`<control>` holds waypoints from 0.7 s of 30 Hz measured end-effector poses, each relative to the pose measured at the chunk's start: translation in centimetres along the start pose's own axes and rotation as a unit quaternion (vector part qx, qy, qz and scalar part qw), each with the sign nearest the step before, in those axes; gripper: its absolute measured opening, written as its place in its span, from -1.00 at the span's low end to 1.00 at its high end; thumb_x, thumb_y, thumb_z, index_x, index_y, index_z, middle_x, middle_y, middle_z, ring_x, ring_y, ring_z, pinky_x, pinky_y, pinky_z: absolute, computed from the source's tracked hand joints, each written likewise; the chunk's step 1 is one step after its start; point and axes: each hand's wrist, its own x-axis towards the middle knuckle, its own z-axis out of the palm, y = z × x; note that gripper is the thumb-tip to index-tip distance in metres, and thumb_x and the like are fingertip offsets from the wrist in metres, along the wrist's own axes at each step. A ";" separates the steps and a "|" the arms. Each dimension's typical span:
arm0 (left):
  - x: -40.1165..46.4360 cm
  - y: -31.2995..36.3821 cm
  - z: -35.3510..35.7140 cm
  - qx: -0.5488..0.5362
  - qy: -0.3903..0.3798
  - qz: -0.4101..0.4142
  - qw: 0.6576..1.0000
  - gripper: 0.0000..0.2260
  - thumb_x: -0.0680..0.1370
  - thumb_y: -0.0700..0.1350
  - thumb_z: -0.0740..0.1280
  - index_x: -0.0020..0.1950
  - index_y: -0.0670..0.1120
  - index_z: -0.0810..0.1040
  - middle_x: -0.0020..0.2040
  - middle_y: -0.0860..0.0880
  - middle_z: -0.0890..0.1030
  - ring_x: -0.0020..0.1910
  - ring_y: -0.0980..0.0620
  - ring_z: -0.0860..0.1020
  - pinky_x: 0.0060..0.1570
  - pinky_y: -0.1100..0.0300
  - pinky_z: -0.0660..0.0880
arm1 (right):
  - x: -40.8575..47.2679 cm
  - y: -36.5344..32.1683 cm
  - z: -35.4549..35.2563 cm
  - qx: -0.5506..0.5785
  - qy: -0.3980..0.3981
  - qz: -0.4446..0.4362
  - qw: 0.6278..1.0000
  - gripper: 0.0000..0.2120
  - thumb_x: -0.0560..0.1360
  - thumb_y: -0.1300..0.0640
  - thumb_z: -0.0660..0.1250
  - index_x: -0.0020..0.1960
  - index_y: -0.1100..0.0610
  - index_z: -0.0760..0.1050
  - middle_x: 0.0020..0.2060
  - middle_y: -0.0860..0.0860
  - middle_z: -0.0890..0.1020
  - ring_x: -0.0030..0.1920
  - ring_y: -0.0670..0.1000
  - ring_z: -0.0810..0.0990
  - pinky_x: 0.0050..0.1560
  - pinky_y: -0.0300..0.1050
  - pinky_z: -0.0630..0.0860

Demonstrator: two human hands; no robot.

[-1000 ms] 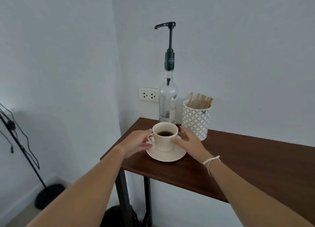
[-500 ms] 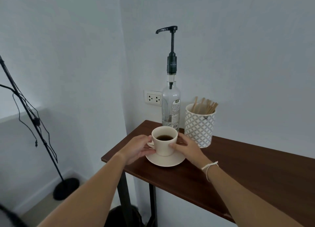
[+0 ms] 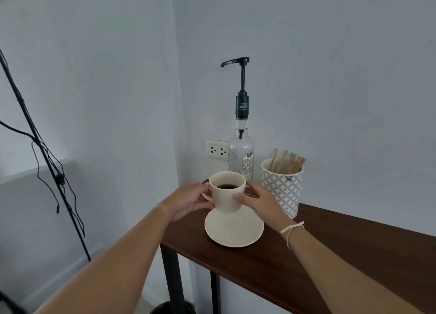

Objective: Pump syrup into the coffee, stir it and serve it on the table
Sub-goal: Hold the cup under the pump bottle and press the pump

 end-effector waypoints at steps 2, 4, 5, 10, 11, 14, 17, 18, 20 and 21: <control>0.0 1.6 -0.6 -0.004 -0.007 0.012 1.000 -0.71 0.62 -0.22 0.14 0.19 -0.42 0.45 0.03 -0.32 0.54 -0.05 -0.16 0.60 -0.08 0.18 0.63 | 0.7 -1.3 0.1 -0.007 0.013 -0.007 1.000 -0.58 0.41 0.05 0.42 0.26 0.02 0.49 0.04 -0.01 0.63 0.08 -0.03 0.58 0.06 -0.26 0.48; -0.1 3.4 -1.3 0.003 -0.013 0.020 1.000 -0.78 0.61 -0.23 0.15 0.10 -0.36 0.48 0.03 -0.34 0.56 -0.08 -0.16 0.61 -0.10 0.18 0.63 | 1.4 -2.6 0.4 0.002 0.020 -0.008 1.000 -0.52 0.39 -0.03 0.42 0.28 0.00 0.47 0.10 -0.01 0.62 0.12 -0.02 0.57 0.11 -0.13 0.52; -0.1 4.3 -1.7 0.007 -0.012 0.024 1.000 -0.83 0.61 -0.23 0.16 0.04 -0.32 0.47 0.03 -0.36 0.56 -0.10 -0.16 0.63 -0.12 0.19 0.64 | 1.8 -3.4 0.5 0.003 0.025 -0.011 1.000 -0.51 0.39 -0.03 0.42 0.29 0.00 0.46 0.11 0.00 0.61 0.13 -0.01 0.57 0.06 -0.14 0.54; 0.1 8.4 -3.5 0.022 -0.001 0.050 0.999 -0.85 0.61 -0.18 0.19 -0.12 -0.23 0.39 -0.08 -0.38 0.54 -0.17 -0.20 0.64 -0.22 0.22 0.64 | 4.0 -7.5 0.9 -0.032 0.049 -0.032 0.998 -0.51 0.43 -0.05 0.39 0.31 0.05 0.43 0.08 0.01 0.61 0.09 0.00 0.57 -0.06 -0.27 0.46; 0.1 9.2 -3.8 0.027 -0.002 0.056 0.998 -0.84 0.61 -0.18 0.20 -0.14 -0.22 0.39 -0.10 -0.38 0.55 -0.19 -0.19 0.65 -0.22 0.23 0.64 | 4.3 -8.3 0.9 -0.039 0.053 -0.038 0.997 -0.53 0.43 -0.05 0.38 0.30 0.05 0.44 0.05 0.01 0.61 0.07 -0.01 0.57 -0.10 -0.31 0.44; 0.5 11.4 -4.5 0.030 -0.009 0.069 0.997 -0.85 0.60 -0.17 0.20 -0.13 -0.21 0.38 -0.10 -0.39 0.55 -0.17 -0.21 0.64 -0.20 0.22 0.63 | 5.4 -10.2 0.8 -0.048 0.067 -0.057 0.995 -0.58 0.45 -0.05 0.36 0.26 0.05 0.46 0.03 0.01 0.62 0.06 -0.01 0.56 -0.07 -0.28 0.44; 0.7 12.5 -4.5 0.039 -0.014 0.080 0.996 -0.84 0.60 -0.16 0.21 -0.14 -0.21 0.37 -0.10 -0.40 0.54 -0.22 -0.19 0.66 -0.22 0.23 0.63 | 5.6 -11.4 0.5 -0.048 0.069 -0.067 0.994 -0.57 0.45 -0.05 0.36 0.27 0.05 0.46 0.04 0.03 0.63 0.10 0.02 0.58 0.08 -0.15 0.50; 0.9 12.9 -4.3 0.043 -0.014 0.084 0.995 -0.83 0.60 -0.16 0.21 -0.16 -0.20 0.37 -0.12 -0.39 0.55 -0.29 -0.16 0.67 -0.24 0.23 0.64 | 5.8 -11.9 0.2 -0.048 0.064 -0.063 0.995 -0.57 0.45 -0.05 0.35 0.28 0.04 0.45 0.03 0.03 0.63 0.10 0.03 0.58 0.05 -0.16 0.49; 1.0 14.0 -3.9 0.041 -0.017 0.089 0.995 -0.81 0.60 -0.16 0.20 -0.19 -0.19 0.36 -0.15 -0.38 0.55 -0.37 -0.13 0.68 -0.25 0.24 0.63 | 6.2 -12.9 -0.5 -0.042 0.057 -0.055 0.996 -0.59 0.46 -0.03 0.34 0.28 0.04 0.45 0.04 0.06 0.63 0.10 0.06 0.59 0.06 -0.15 0.48; 1.6 15.4 -4.5 0.043 -0.025 0.097 0.994 -0.80 0.60 -0.16 0.20 -0.19 -0.19 0.36 -0.15 -0.38 0.55 -0.38 -0.12 0.67 -0.26 0.24 0.63 | 7.3 -14.0 -0.3 -0.046 0.081 -0.065 0.994 -0.60 0.46 -0.02 0.35 0.27 0.04 0.46 0.05 0.07 0.63 0.11 0.08 0.59 0.09 -0.09 0.49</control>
